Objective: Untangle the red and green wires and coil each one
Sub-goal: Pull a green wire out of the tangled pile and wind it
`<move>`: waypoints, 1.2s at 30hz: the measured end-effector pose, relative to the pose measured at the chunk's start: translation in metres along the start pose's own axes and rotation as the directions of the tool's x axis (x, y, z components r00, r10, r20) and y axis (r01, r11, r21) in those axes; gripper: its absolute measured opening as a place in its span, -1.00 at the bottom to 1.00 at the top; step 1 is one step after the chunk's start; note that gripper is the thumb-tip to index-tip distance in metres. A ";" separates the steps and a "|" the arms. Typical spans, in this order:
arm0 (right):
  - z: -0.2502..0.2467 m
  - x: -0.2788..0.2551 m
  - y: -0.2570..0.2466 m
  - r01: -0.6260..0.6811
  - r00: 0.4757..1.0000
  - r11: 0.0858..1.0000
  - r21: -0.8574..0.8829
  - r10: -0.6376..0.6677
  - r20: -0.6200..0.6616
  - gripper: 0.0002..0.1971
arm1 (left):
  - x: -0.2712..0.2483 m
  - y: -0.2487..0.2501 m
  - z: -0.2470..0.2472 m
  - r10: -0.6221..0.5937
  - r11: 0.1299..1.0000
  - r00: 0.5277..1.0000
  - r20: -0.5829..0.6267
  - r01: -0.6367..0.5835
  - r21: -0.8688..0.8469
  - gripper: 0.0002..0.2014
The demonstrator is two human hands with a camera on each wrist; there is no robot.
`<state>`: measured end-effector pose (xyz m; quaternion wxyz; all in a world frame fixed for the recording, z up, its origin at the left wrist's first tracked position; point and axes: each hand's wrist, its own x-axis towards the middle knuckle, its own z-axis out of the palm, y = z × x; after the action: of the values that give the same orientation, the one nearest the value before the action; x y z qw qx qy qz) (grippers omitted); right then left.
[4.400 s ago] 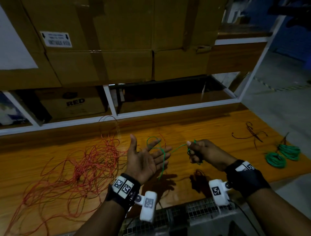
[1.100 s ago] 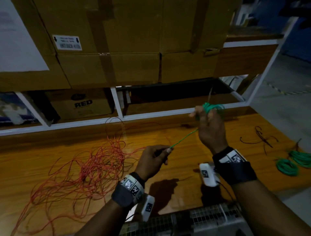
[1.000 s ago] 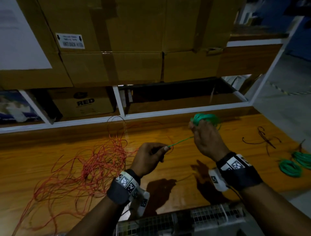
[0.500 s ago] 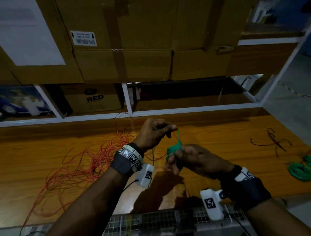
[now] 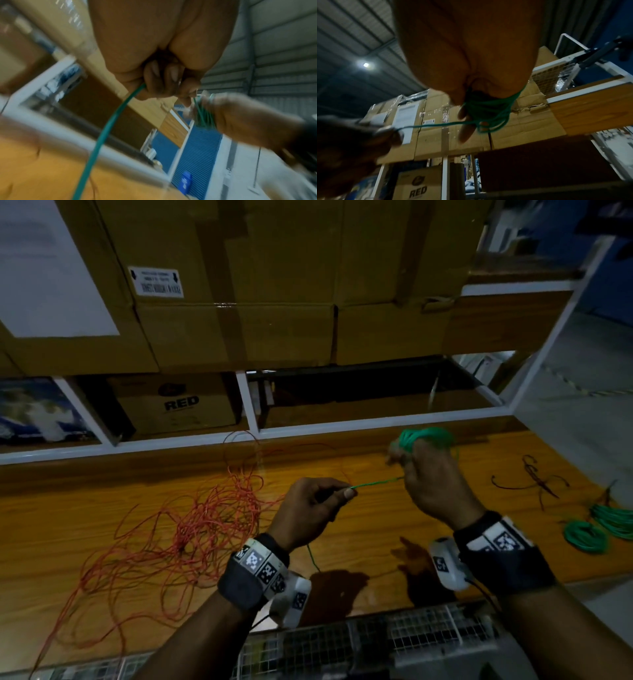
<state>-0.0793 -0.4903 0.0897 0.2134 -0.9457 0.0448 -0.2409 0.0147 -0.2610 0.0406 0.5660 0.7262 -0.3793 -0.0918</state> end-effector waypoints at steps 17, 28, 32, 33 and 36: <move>0.012 -0.059 -0.062 -0.503 0.800 0.207 0.839 -0.255 0.542 -0.53 | 0.013 0.013 -0.013 0.033 0.985 0.997 0.063 -0.022 -0.173 -0.83; -0.018 -0.023 -0.026 -0.003 0.945 0.049 0.999 0.327 -0.013 -0.65 | -0.020 0.001 0.028 -0.040 0.996 0.995 0.091 0.046 -0.073 -0.78; 0.016 -0.028 -0.011 -0.040 0.974 0.961 0.274 0.098 -0.202 -0.52 | -0.025 0.006 0.031 -0.034 0.999 0.995 0.096 0.033 0.021 -0.81; 0.024 -0.031 -0.004 -0.043 0.991 0.976 0.215 0.069 -0.117 -0.48 | -0.026 0.007 0.027 -0.026 0.999 0.997 0.076 0.023 0.034 -0.80; 0.033 -0.045 0.010 -0.060 0.977 0.976 0.208 0.014 0.214 -0.59 | -0.023 0.008 0.010 -0.016 0.996 1.000 0.019 0.015 0.084 -0.79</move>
<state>-0.1033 -0.4783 0.0398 0.3214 -0.9366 0.0137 -0.1385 -0.0104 -0.2542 0.0380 0.5306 0.7512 -0.3826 -0.0874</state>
